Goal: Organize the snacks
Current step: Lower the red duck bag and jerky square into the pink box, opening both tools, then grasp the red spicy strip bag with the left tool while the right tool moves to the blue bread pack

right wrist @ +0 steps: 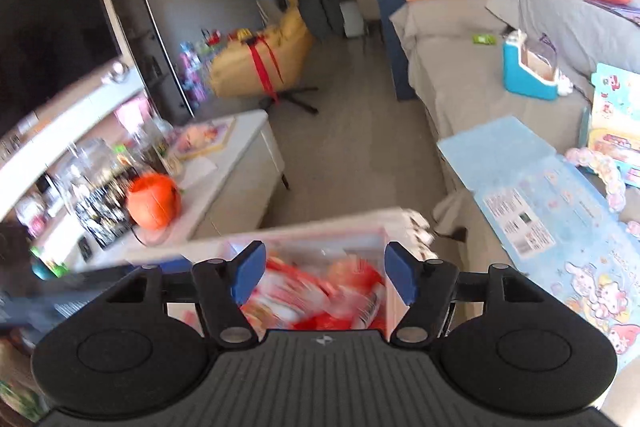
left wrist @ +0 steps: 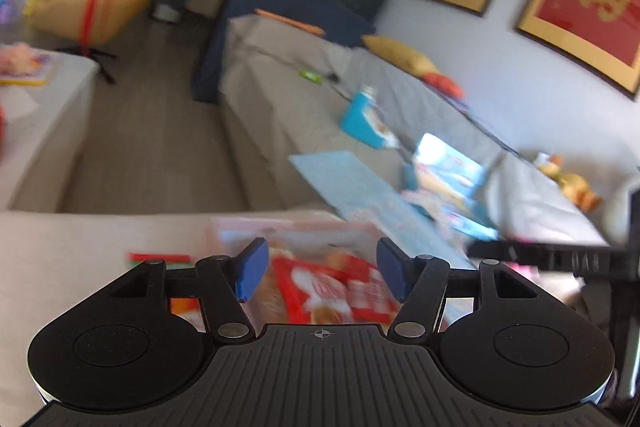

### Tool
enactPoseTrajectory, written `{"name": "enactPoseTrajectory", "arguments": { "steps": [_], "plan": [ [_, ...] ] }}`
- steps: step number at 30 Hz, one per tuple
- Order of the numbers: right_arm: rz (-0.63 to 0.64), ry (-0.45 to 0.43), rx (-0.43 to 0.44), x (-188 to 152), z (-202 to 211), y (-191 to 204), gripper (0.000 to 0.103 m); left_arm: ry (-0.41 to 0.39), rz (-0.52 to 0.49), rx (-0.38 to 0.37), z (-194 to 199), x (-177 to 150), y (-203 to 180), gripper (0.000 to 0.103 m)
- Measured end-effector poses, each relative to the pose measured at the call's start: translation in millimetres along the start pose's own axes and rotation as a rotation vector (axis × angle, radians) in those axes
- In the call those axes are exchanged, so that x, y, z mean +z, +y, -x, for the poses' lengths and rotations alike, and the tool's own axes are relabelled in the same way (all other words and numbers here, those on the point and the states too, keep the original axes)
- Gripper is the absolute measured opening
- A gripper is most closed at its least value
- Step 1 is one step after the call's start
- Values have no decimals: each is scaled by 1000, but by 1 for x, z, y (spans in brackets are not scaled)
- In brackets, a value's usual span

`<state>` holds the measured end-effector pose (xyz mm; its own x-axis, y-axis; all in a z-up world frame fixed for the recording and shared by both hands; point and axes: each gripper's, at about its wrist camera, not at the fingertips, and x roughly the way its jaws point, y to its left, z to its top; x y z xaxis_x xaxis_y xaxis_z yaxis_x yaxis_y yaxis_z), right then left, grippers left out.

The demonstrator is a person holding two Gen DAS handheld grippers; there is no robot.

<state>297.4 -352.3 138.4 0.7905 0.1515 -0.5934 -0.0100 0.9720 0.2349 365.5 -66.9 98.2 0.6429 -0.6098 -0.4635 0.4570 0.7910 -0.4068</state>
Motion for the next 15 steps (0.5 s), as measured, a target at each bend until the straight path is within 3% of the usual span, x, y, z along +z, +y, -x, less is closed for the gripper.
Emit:
{"name": "enactPoseTrajectory", "arguments": {
  "steps": [3, 4, 8, 11, 15],
  "plan": [
    [77, 24, -64, -26, -12, 8, 66, -11, -54, 246, -2, 4, 18, 65],
    [98, 27, -70, -33, -13, 11, 66, 2, -56, 285, -6, 3, 24, 65],
    [186, 34, -37, -68, -5, 30, 66, 101, -39, 263, -30, -11, 46, 65],
    [233, 72, 13, -93, 3, 45, 66, 162, -94, 281, -50, -26, 47, 65],
    [292, 147, 82, -120, 7, 70, 66, 133, -73, 246, -51, -35, 56, 67]
  ]
}}
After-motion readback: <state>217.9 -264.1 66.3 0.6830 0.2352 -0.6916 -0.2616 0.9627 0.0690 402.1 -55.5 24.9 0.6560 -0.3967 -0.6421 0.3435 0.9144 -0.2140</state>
